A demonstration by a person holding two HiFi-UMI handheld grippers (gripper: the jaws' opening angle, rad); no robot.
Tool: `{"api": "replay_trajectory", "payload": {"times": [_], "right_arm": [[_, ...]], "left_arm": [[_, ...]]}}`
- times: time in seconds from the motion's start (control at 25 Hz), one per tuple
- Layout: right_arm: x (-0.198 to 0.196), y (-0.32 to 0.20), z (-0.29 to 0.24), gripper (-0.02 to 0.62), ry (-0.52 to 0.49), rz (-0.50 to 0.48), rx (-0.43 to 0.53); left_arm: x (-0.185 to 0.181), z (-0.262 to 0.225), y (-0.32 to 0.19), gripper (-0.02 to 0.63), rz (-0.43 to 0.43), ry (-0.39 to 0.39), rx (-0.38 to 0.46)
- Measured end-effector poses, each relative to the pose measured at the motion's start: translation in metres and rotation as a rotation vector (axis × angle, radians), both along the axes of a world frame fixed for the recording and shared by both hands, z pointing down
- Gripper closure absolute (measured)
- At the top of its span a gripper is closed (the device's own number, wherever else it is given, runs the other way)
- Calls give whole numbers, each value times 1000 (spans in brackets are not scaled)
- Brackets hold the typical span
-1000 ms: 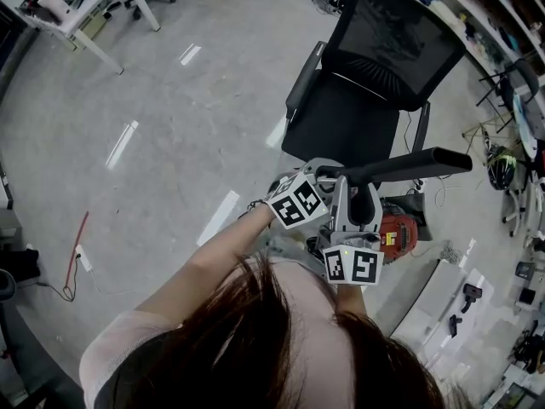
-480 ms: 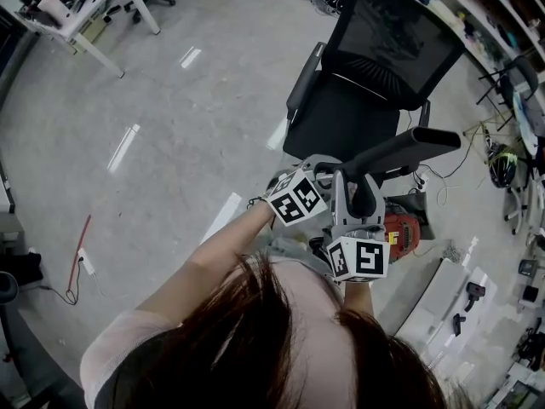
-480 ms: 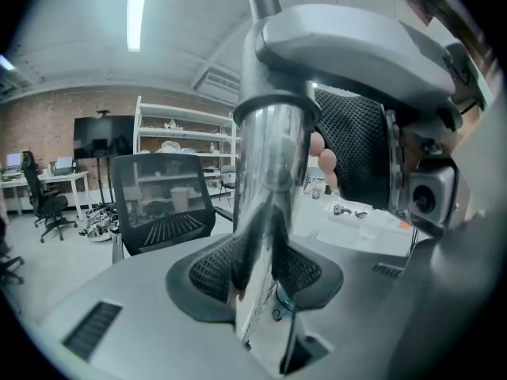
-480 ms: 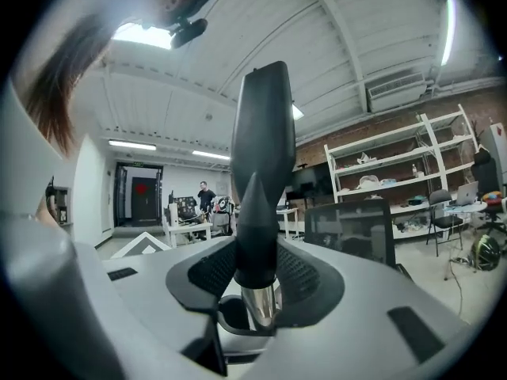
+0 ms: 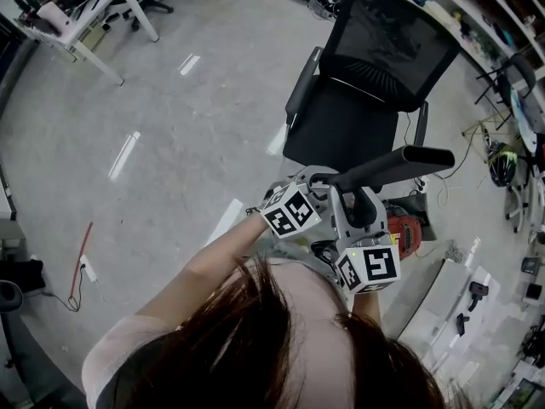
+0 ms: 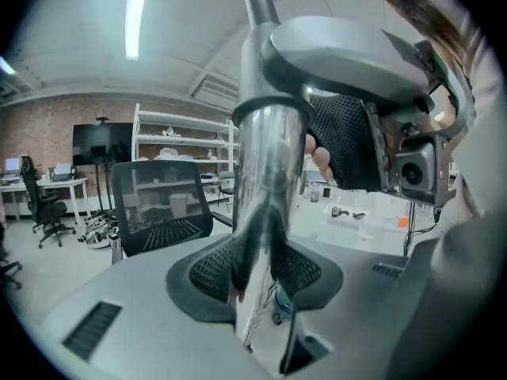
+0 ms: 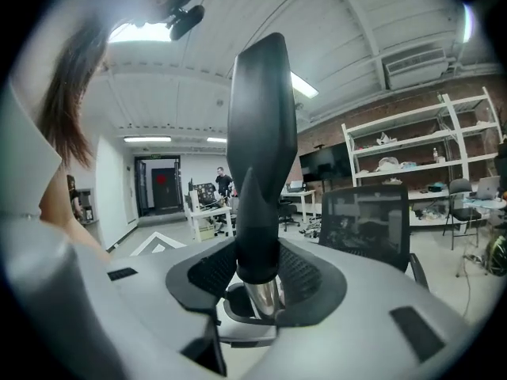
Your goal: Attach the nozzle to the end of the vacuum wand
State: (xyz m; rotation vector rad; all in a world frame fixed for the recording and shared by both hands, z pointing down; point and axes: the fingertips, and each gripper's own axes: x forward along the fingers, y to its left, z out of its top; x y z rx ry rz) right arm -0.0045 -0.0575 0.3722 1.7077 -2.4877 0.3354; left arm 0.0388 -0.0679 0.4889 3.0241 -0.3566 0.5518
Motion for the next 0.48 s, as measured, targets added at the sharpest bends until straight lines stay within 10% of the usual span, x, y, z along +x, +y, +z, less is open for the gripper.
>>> {"api": "replay_trajectory", "payload": {"times": [0.48], "right_arm": [[-11, 2, 3, 430, -8, -238, -113]], "left_arm": [[-6, -1, 4, 460, 8, -3, -2]]}}
